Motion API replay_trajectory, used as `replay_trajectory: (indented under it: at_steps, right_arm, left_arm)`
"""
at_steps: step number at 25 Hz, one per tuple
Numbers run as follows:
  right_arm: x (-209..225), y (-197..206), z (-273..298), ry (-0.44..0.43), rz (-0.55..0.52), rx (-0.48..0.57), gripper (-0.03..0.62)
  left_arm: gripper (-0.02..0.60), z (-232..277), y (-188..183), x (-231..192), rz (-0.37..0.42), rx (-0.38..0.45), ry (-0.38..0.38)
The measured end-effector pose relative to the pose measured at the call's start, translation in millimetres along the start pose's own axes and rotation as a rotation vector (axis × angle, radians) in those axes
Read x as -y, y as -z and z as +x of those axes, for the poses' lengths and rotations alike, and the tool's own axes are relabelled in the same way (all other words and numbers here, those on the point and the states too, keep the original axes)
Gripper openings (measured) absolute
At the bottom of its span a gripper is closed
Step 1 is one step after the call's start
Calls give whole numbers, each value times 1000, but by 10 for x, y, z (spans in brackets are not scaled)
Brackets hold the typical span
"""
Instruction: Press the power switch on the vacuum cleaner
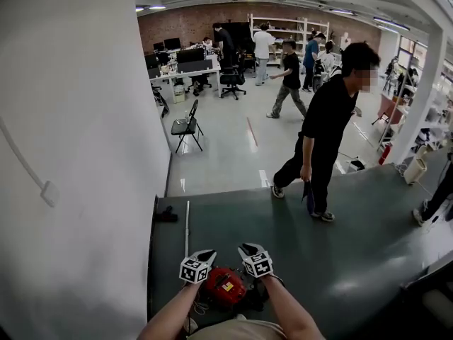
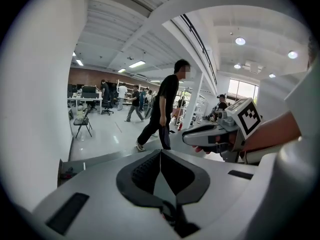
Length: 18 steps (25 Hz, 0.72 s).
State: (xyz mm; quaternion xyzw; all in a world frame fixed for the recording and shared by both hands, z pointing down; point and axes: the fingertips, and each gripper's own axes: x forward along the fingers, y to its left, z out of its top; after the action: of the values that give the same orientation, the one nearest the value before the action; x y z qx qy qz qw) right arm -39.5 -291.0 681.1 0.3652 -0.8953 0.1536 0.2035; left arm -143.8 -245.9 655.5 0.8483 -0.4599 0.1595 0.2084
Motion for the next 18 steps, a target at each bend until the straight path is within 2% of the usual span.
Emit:
replay_trajectory:
  at_steps: [2,4,6,11,14,18]
  right_arm:
    - [-3,-71,12,14,-39,-10,83]
    - [22,-104,6,59,-116,-31,19]
    - [41,-104,3,87,-161,-29,12]
    - [-91,-139,-122,58,-137,3,9]
    - [-129,-51,-104,44,-169,-1,8]
    - [-236,-42,-166,27,-182,-12,8]
  left_arm:
    - [5,15,-69,-38,21,-5,0]
    - [5,12,-123,-48,30,-5,3]
    - [5,6,-135,-22,32,-6,9]
    - [5,-8,-44,94,25,-19,30]
    - [5,-28,4,122,15,-23,36]
    - [5,-76,27,151,-34,-8,64]
